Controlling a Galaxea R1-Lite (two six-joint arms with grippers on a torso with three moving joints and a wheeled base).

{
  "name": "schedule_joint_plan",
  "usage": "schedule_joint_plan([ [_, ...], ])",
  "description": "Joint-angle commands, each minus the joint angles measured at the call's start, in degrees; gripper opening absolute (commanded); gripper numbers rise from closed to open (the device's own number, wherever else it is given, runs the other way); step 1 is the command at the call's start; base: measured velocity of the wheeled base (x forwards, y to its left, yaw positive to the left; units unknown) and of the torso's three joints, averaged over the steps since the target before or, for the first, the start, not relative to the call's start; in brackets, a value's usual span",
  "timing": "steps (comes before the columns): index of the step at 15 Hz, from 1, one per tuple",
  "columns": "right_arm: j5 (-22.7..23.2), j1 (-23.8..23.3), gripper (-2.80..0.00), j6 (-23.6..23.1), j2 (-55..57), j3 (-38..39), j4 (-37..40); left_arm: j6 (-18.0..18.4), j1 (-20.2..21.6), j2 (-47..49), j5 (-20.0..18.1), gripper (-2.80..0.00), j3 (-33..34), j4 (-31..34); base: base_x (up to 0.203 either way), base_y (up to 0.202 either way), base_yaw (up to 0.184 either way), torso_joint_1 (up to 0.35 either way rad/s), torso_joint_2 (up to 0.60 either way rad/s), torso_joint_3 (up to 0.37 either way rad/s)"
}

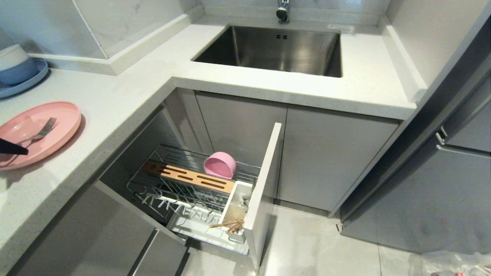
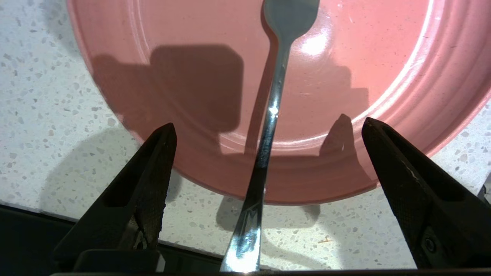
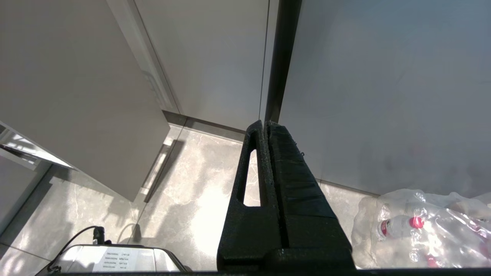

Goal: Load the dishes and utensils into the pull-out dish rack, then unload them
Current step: Pick up the fork and place it in the cupboard

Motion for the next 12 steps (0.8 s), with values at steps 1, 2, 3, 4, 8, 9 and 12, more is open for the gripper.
schedule_joint_plan([
  [1, 0.0, 0.0, -2.8, 0.0, 0.0, 0.0, 0.0, 0.1, -0.4, 0.0, 0.0, 0.0, 0.1, 0.5, 0.0, 0.0, 0.0, 0.0, 0.0, 0.0],
  [2, 0.1, 0.0, -2.8, 0.0, 0.0, 0.0, 0.0, 0.2, -0.6, 0.0, 0.0, 0.0, 0.1, 0.5, 0.0, 0.0, 0.0, 0.0, 0.0, 0.0],
  [3, 0.1, 0.0, -2.8, 0.0, 0.0, 0.0, 0.0, 0.1, -0.8, 0.0, 0.0, 0.0, 0.1, 0.6, 0.0, 0.0, 0.0, 0.0, 0.0, 0.0],
  [4, 0.0, 0.0, -2.8, 0.0, 0.0, 0.0, 0.0, 0.1, -0.9, 0.0, 0.1, 0.0, 0.1, 0.6, 0.0, 0.0, 0.0, 0.0, 0.0, 0.0],
  [8, 0.1, 0.0, -2.8, 0.0, 0.0, 0.0, 0.0, 0.2, -1.3, 0.0, 1.8, 0.0, 0.2, 0.0, 0.0, 0.0, 0.0, 0.0, 0.0, 0.0],
  [9, 0.1, 0.0, -2.8, 0.0, 0.0, 0.0, 0.0, 0.2, -1.3, 0.1, 2.1, 0.0, 0.3, -0.1, 0.0, 0.0, 0.0, 0.0, 0.0, 0.0],
  [12, 0.1, 0.0, -2.8, 0.0, 0.0, 0.0, 0.0, 0.2, -1.4, 0.2, 2.5, 0.0, 0.3, -0.3, 0.0, 0.0, 0.0, 0.0, 0.0, 0.0],
])
